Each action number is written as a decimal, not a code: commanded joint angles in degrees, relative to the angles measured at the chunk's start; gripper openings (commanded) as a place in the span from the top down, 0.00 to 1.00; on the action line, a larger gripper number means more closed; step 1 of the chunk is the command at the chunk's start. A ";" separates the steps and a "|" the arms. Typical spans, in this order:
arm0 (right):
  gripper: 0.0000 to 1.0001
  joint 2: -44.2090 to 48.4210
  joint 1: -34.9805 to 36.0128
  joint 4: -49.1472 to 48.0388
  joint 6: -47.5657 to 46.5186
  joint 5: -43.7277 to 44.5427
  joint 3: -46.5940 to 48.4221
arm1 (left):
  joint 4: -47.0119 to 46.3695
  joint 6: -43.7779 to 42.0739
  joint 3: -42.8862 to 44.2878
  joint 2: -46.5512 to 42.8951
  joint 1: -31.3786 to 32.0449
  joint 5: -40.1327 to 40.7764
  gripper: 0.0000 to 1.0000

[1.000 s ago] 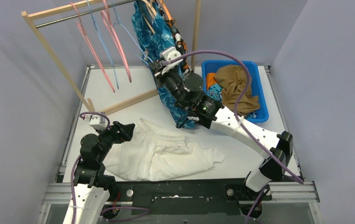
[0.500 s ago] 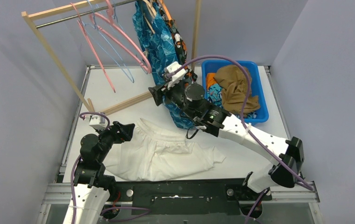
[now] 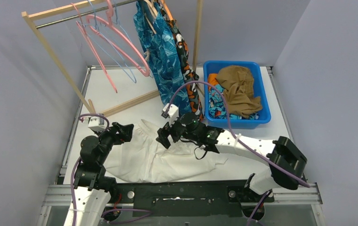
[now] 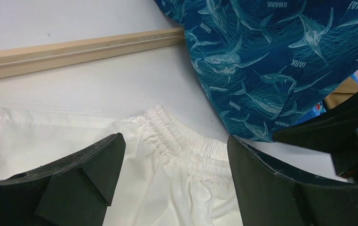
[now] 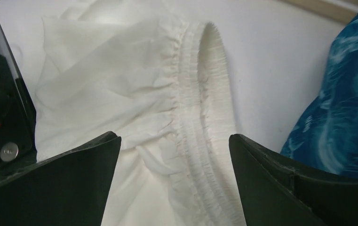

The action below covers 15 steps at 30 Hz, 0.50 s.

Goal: Remove the shorts from the hanger
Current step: Place the hanger on the clothes rod.

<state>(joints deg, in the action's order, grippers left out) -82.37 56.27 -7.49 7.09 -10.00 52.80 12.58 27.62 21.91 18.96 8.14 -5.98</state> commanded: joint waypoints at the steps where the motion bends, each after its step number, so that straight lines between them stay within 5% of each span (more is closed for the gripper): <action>1: 0.10 -4.24 1.63 1.02 1.10 -2.40 2.04 | -0.81 -1.07 3.40 -0.68 -0.32 2.01 0.20; 4: 0.01 -8.53 1.82 3.45 2.30 4.17 3.38 | -0.73 -1.10 3.48 -0.51 -0.32 2.08 0.20; 9: 0.02 -14.15 1.67 14.43 3.97 11.54 9.86 | -0.57 -1.04 3.49 -0.03 -0.32 2.31 0.20; 15: 0.02 -18.01 1.53 16.16 2.93 10.12 11.38 | -0.71 -0.90 3.49 0.44 -0.41 1.85 0.20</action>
<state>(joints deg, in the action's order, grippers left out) -99.35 58.06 7.22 9.93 -1.23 61.34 13.54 27.57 22.46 19.14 8.14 -4.38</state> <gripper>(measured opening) 0.977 0.800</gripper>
